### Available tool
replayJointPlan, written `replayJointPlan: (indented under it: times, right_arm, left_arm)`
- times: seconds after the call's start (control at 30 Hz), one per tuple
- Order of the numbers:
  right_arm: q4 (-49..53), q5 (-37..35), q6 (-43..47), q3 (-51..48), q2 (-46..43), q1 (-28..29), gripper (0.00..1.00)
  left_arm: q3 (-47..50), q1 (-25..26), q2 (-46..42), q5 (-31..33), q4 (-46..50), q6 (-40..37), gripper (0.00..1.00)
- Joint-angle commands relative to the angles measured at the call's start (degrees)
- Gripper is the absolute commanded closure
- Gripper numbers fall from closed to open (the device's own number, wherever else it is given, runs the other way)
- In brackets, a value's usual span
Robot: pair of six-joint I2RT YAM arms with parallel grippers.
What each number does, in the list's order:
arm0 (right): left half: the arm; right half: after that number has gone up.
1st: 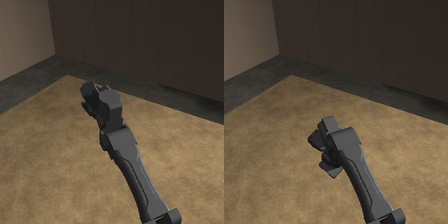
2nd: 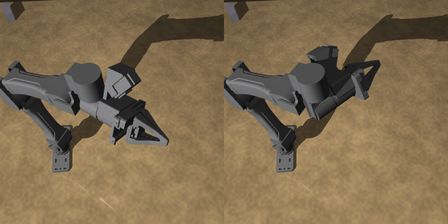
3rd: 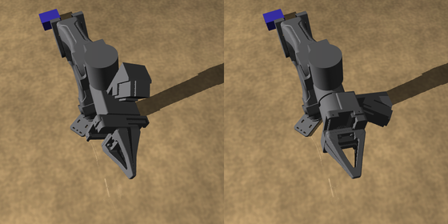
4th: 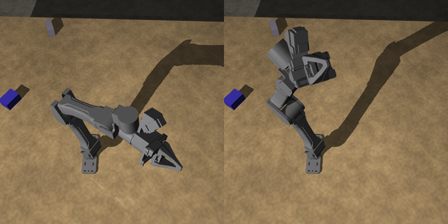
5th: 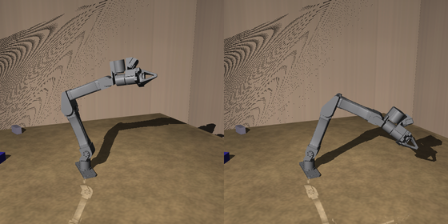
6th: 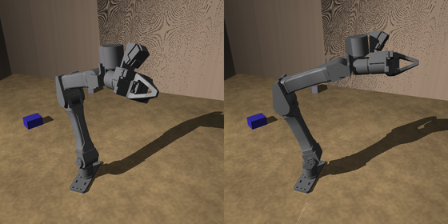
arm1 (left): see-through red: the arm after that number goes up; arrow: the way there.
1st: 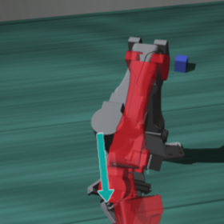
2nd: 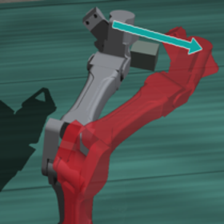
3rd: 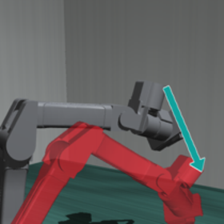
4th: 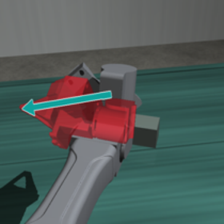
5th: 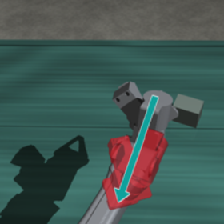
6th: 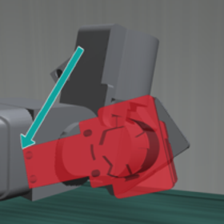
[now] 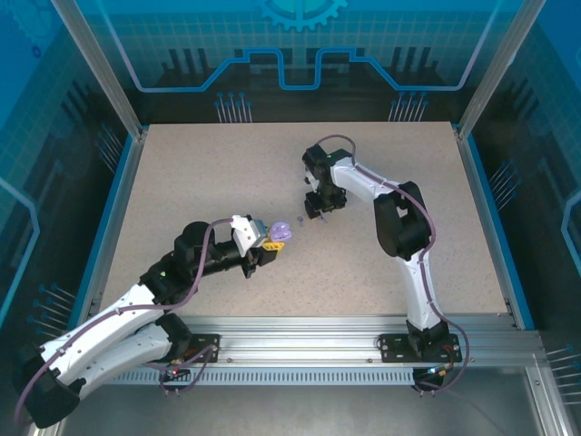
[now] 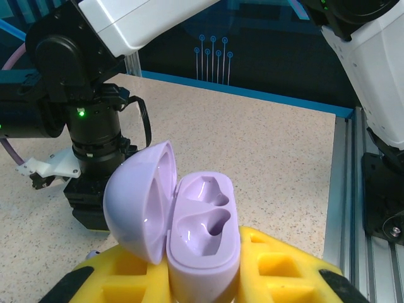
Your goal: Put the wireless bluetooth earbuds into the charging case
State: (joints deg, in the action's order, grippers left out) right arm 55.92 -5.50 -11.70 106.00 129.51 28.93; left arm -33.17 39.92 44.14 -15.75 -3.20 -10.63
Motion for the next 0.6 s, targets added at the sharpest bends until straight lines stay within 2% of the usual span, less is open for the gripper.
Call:
replayJointPlan:
  times: [0.0,0.27,0.57]
  right_arm:
    - [1.7,0.6,1.2,2.4,2.2,1.0,0.48]
    - [3.8,0.2,1.3,3.6,3.5,1.6,0.58]
    - [4.6,0.4,1.1,2.3,3.5,1.9,0.62]
  left_arm:
    - [-1.5,0.5,-0.7,0.9,0.4,0.0,0.85]
    - [-1.7,0.4,-0.6,1.0,0.7,-0.1,0.85]
    - [-1.5,0.5,-0.4,1.0,0.3,-0.3,0.85]
